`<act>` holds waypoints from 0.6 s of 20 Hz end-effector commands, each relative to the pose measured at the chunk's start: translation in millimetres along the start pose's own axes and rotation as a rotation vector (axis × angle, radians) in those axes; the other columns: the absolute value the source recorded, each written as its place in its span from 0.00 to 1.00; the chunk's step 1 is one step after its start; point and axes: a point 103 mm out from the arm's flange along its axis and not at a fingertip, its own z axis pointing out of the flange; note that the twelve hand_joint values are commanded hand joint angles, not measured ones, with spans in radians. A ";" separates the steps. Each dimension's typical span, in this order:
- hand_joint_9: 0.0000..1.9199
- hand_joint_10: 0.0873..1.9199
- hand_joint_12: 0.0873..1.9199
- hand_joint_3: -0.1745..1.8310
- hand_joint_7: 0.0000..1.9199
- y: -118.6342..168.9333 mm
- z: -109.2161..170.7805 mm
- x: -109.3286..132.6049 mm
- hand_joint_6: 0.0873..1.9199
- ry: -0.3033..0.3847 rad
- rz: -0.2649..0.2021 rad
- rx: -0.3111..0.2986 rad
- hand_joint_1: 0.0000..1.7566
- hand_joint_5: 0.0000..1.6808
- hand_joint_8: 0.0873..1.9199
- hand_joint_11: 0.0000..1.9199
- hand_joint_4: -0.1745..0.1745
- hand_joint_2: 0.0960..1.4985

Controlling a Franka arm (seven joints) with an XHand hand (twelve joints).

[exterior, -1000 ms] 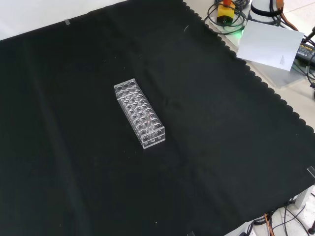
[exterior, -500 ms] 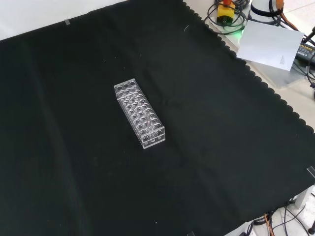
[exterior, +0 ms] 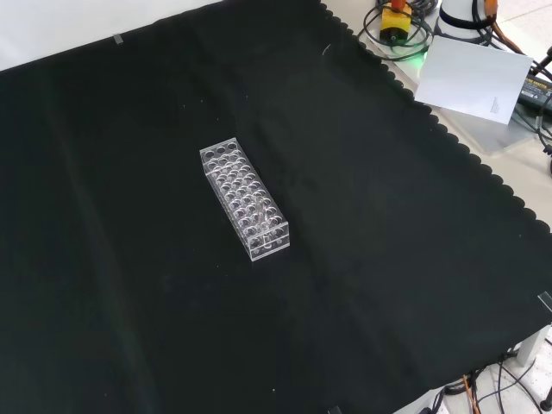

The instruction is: Pick up the test tube.

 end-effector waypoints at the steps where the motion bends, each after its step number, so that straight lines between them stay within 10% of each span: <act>1: 0.03 0.49 0.74 0.37 0.03 66.5 33.5 38.7 0.05 -0.025 -0.135 0.124 0.39 0.09 0.44 0.00 0.30 0.46; 12: 0.04 0.49 0.74 0.36 0.04 108.0 56.8 56.9 0.04 -0.025 -0.185 0.209 0.39 0.10 0.44 0.00 0.30 0.46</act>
